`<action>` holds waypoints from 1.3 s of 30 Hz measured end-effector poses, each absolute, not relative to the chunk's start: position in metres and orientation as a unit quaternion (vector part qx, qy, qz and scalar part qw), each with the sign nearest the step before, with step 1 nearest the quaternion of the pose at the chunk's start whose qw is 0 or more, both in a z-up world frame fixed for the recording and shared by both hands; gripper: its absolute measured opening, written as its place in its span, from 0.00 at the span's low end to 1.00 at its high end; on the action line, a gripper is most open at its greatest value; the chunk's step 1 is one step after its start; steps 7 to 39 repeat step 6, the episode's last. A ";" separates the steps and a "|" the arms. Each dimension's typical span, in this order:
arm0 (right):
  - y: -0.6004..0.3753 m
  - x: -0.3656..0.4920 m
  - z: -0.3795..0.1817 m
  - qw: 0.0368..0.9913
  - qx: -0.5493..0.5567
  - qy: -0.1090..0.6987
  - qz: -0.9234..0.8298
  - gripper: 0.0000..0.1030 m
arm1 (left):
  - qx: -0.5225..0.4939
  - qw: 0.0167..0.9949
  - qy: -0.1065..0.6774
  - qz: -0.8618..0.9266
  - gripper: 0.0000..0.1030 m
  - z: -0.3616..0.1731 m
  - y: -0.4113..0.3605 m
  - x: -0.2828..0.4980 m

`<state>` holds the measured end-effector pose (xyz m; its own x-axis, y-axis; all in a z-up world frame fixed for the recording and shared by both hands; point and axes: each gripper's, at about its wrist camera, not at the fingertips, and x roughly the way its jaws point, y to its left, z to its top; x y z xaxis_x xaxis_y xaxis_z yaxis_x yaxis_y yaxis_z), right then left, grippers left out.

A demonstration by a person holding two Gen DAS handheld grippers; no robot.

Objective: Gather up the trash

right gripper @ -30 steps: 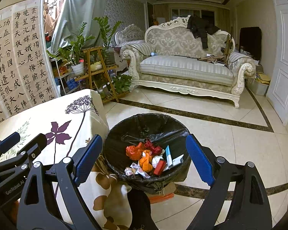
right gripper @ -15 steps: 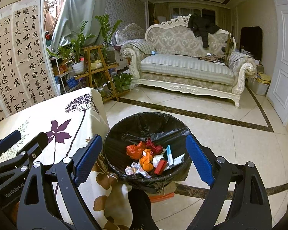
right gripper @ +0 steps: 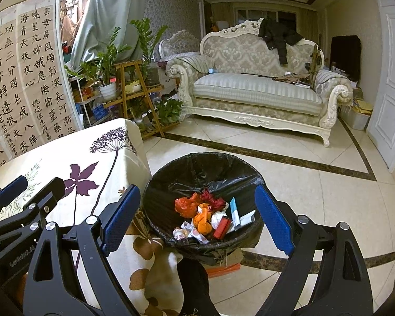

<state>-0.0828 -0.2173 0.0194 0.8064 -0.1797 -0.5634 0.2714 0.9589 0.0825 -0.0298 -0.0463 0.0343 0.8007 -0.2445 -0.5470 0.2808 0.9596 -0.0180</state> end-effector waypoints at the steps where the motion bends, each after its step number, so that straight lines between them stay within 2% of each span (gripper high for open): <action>1: -0.216 -0.081 0.018 0.947 0.079 0.288 -0.118 0.84 | 0.030 0.948 0.288 -0.134 0.83 0.034 -0.045 -0.027; 6: -0.199 -0.066 0.015 0.947 0.072 0.296 -0.098 0.84 | 0.021 0.943 0.311 -0.116 0.83 0.026 -0.027 -0.011; 39: -0.199 -0.066 0.015 0.947 0.072 0.296 -0.098 0.84 | 0.021 0.943 0.311 -0.116 0.83 0.026 -0.027 -0.011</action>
